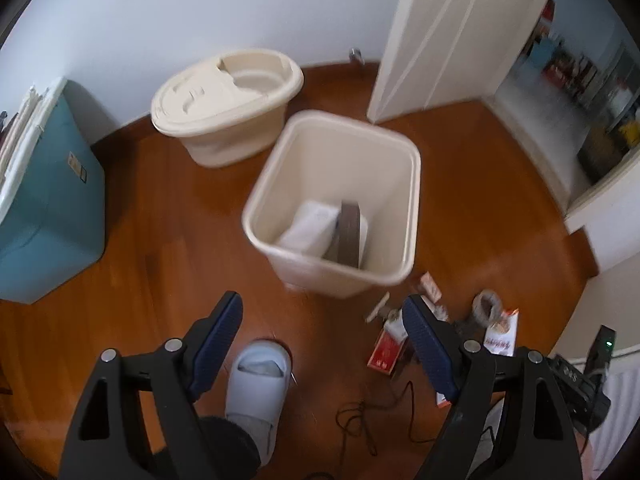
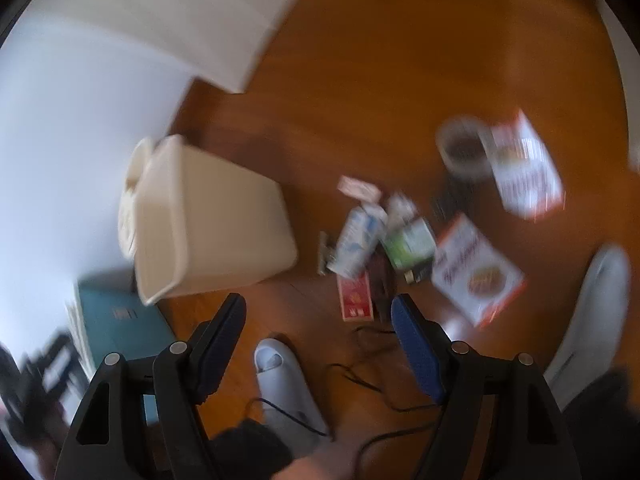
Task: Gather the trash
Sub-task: 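Lower the right gripper onto the clear tape roll rim and close it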
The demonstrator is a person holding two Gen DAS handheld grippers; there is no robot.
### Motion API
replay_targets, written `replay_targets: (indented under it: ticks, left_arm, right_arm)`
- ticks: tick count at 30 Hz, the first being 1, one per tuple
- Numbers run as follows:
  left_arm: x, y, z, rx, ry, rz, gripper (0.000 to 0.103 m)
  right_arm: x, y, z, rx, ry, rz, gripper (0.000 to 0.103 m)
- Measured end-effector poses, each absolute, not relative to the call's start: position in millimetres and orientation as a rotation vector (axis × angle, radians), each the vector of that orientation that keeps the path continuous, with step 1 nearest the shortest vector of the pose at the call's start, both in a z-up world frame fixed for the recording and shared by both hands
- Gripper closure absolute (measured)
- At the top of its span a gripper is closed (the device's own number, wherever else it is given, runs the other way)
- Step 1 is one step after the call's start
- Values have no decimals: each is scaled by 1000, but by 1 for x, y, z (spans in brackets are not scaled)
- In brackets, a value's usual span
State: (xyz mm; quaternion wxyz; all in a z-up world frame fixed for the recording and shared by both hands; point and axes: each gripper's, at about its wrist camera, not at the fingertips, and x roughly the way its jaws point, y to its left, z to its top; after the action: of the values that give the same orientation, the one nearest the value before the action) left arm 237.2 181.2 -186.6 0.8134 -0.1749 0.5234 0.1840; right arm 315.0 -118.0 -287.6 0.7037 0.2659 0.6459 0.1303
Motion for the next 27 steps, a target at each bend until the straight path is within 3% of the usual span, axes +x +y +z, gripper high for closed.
replay_targets:
  ticks: [5, 11, 14, 18, 25, 27]
  left_arm:
    - [262, 135, -212, -286, 1055, 405, 21]
    - [301, 72, -264, -208, 1063, 347, 21]
    - [311, 50, -284, -136, 1073, 320, 21]
    - [319, 42, -309, -120, 1112, 308, 21]
    - [318, 45, -340, -86, 1157, 345, 21]
    - [317, 46, -345, -92, 1170, 356, 21]
  right_arm:
    - [358, -166, -367, 636, 1495, 153, 25]
    - [464, -188, -394, 133, 1439, 186, 25]
    - [489, -182, -415, 59, 1449, 292, 25]
    - [505, -142, -455, -71, 1475, 441, 38]
    - [531, -121, -514, -68, 1526, 400, 47]
    - [537, -120, -522, -52, 1594, 382, 61]
